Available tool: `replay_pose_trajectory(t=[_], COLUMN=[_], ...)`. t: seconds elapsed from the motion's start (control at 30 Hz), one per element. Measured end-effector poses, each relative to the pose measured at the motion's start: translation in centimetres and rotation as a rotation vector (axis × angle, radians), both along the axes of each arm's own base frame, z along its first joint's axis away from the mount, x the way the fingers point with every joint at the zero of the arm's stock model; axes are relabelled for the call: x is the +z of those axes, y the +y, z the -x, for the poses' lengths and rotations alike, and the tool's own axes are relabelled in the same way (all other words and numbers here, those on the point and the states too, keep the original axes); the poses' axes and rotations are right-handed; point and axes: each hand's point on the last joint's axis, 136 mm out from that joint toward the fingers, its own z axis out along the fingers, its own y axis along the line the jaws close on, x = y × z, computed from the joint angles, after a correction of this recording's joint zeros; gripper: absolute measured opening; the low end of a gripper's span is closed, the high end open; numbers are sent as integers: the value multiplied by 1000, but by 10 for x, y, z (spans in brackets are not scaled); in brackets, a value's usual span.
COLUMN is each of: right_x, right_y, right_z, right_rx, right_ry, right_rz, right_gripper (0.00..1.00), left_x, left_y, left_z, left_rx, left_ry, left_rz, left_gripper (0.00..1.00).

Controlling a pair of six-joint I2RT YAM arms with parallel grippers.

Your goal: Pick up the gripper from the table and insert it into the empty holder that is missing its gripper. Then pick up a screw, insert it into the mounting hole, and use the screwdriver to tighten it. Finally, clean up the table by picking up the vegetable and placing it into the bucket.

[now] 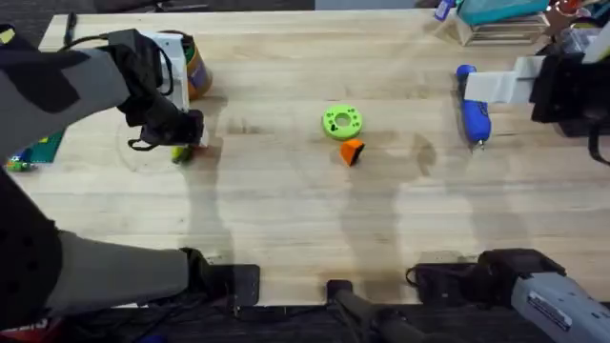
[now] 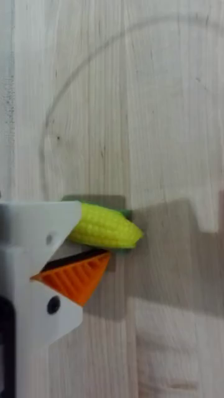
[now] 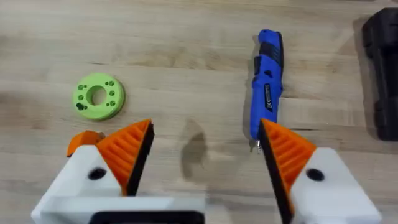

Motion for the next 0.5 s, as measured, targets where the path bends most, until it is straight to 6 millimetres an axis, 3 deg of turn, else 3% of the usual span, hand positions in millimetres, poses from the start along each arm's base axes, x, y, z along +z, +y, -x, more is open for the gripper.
replay_pose_trajectory(t=[0.07, 0.1, 0.27, 0.3, 0.5], right_x=[0, 0, 0, 0, 0], right_y=[0, 0, 0, 0, 0], right_z=[0, 0, 0, 0, 0], right_rx=[0, 0, 0, 0, 1], right_ry=[0, 0, 0, 0, 0], right_rz=[0, 0, 0, 0, 1], right_gripper=[992, 994, 994, 994, 994], left_x=[0, 0, 1, 1, 2], left_y=[0, 1, 5, 4, -3], left_z=[0, 0, -2, -2, 5], left_rx=[0, -2, 8, 11, 27], left_ry=[0, 1, -9, -12, 17], left_rz=[0, -6, -13, -5, 35], left_gripper=[2, 99, 879, 956, 985])
